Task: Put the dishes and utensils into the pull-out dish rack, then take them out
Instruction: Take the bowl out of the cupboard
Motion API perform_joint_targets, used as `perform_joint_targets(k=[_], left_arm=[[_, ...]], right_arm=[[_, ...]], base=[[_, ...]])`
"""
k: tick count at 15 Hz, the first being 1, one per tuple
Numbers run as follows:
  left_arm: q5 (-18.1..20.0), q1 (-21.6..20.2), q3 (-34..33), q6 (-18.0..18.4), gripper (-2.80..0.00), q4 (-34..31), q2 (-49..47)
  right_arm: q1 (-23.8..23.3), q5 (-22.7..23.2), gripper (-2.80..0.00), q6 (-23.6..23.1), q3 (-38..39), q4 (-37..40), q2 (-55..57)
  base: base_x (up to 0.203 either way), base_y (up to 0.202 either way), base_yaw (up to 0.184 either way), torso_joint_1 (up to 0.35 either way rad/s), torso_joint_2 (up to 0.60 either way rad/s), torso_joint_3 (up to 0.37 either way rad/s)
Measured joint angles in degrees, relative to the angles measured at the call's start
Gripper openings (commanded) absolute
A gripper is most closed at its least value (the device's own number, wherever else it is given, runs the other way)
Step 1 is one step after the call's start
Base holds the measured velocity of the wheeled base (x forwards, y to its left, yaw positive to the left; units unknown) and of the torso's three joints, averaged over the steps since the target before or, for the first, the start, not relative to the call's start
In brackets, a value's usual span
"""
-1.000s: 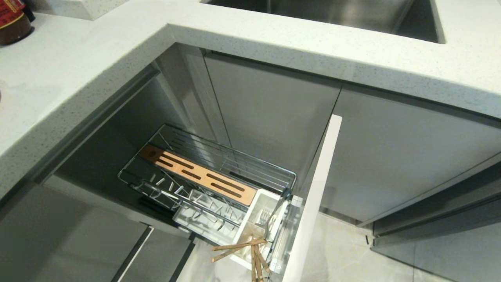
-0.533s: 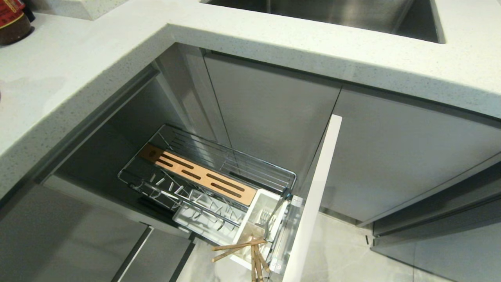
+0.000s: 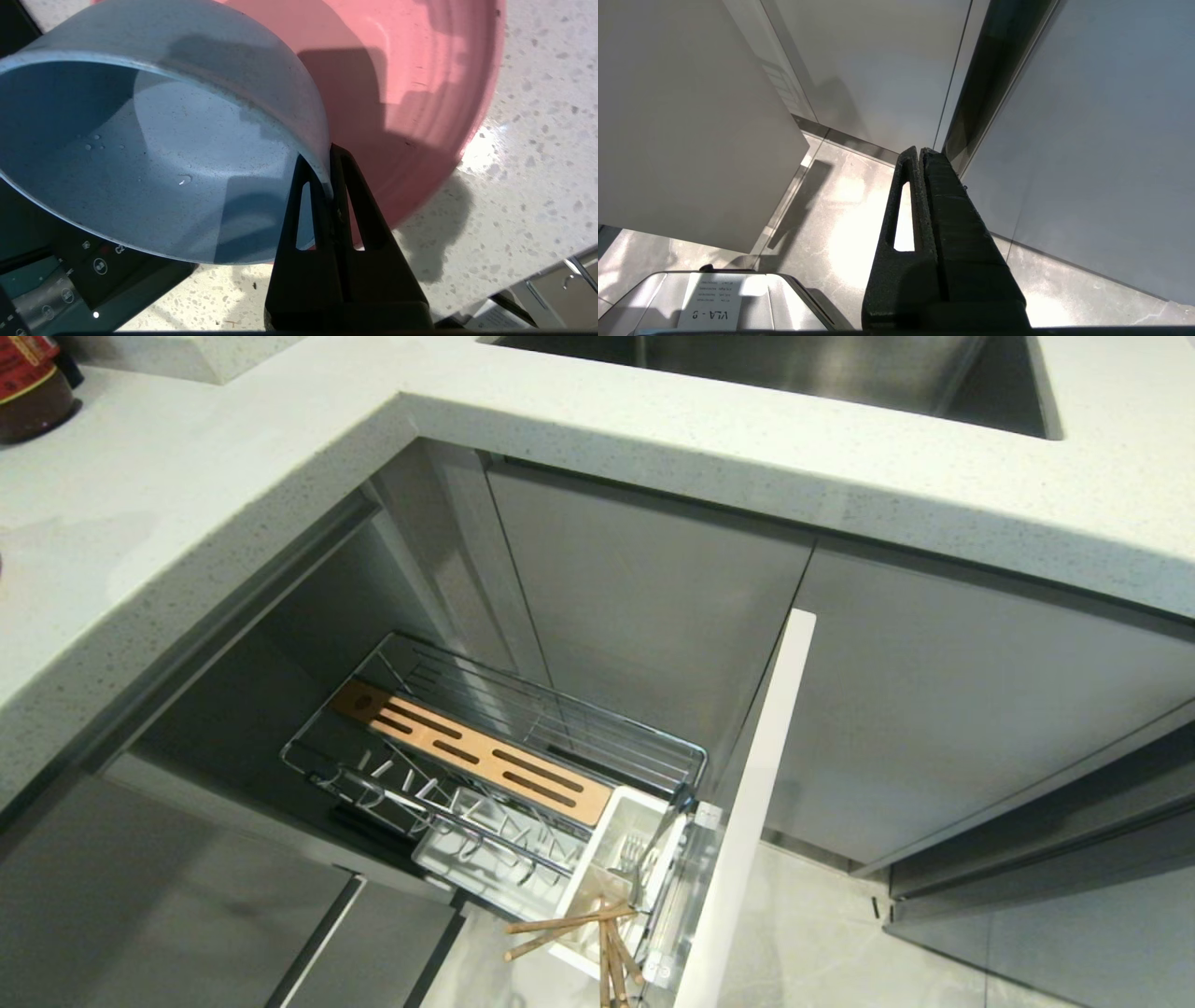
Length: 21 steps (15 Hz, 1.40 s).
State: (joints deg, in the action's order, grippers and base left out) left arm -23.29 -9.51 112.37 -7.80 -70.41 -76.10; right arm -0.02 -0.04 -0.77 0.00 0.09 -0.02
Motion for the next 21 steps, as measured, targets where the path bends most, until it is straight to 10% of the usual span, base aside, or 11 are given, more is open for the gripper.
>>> perform_joint_targets(k=[6, 7, 17, 21], left_arm=[[-1.5, -0.1, 0.0, -0.5, -2.80, 0.1, -0.1], [-1.6, -0.2, -0.1, -0.5, 0.00, 0.0, -0.1], [-1.7, -0.8, -0.2, -2.2, 0.00, 4.4, 0.6], [-1.5, -0.3, -0.7, -7.1, 0.00, 19.9, 2.7]], right_arm=[[0.0, 0.0, -2.80, 0.0, 0.0, 0.0, 0.0], [0.0, 0.0, -2.80, 0.0, 0.0, 0.0, 0.0], [0.0, 0.0, -2.80, 0.0, 0.0, 0.0, 0.0], [0.0, 0.0, -2.80, 0.0, 0.0, 0.0, 0.0]], base=[[0.000, 0.000, 0.000, 0.000, 0.00, 0.000], [0.000, 0.000, 0.000, 0.000, 0.00, 0.000], [0.000, 0.000, 0.000, 0.000, 0.00, 0.000], [0.000, 0.000, 0.000, 0.000, 0.00, 0.000]])
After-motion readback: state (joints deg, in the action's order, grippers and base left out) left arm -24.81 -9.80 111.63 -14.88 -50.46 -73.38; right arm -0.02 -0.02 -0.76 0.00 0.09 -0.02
